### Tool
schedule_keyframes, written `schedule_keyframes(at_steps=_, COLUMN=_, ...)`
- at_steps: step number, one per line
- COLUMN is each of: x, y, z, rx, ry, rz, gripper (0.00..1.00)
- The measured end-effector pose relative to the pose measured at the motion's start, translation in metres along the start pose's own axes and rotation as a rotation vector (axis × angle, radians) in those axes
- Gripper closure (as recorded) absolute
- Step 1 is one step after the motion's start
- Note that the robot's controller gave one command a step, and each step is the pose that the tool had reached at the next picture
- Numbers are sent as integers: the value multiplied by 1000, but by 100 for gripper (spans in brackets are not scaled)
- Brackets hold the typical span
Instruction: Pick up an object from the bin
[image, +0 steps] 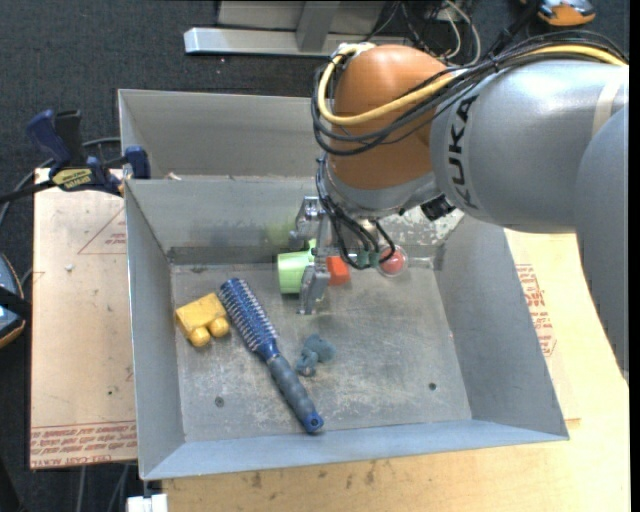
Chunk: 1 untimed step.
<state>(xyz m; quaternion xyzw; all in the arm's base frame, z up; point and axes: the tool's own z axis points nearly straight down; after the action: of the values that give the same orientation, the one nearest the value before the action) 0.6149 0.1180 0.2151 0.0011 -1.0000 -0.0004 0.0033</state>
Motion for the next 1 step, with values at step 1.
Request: schedule_keyframes(at_steps=1, x=-40, y=-60, z=142, rx=-4, ry=-13, rz=-144, gripper=0)
